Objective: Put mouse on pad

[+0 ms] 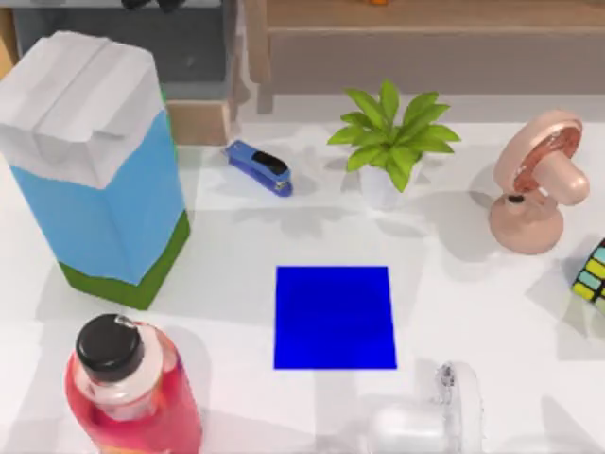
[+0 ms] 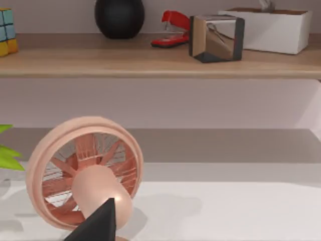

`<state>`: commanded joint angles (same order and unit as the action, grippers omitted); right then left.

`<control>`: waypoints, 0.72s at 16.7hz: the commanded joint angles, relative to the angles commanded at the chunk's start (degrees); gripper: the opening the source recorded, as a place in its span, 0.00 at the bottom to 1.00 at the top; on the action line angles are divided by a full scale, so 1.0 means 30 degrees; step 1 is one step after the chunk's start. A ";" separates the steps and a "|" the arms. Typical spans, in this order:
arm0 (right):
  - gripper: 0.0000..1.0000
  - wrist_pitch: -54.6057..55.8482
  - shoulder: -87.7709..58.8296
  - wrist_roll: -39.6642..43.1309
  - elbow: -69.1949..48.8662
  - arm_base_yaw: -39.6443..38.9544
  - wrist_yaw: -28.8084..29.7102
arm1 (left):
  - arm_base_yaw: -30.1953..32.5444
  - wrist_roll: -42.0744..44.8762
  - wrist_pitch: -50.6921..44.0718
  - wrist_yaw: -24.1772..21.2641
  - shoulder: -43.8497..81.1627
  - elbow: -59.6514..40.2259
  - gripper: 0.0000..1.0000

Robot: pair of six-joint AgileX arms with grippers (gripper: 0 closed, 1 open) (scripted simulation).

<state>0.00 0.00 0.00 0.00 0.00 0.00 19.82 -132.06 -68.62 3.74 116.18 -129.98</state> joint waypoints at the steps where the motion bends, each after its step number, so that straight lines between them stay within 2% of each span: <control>1: 1.00 0.0000 0.0000 0.0000 0.0000 0.0000 0.0000 | 0.0811 -0.2941 0.0035 -0.0114 0.0096 0.0440 0.00; 7: 1.00 0.0000 0.0000 0.0000 0.0000 0.0000 0.0000 | 0.5059 -1.8490 -0.0226 -0.0950 0.1469 0.3745 0.00; 9: 1.00 0.0000 0.0000 0.0000 0.0000 0.0000 0.0000 | 0.6110 -2.2504 -0.0372 -0.1198 0.1991 0.4974 0.00; 12: 1.00 0.0000 0.0000 0.0000 0.0000 0.0000 0.0000 | 0.7336 -2.6999 -0.0551 -0.1484 0.2658 0.6585 0.00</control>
<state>0.00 0.00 0.00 0.00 0.00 0.00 41.82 -213.05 -70.28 -0.71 124.15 -110.22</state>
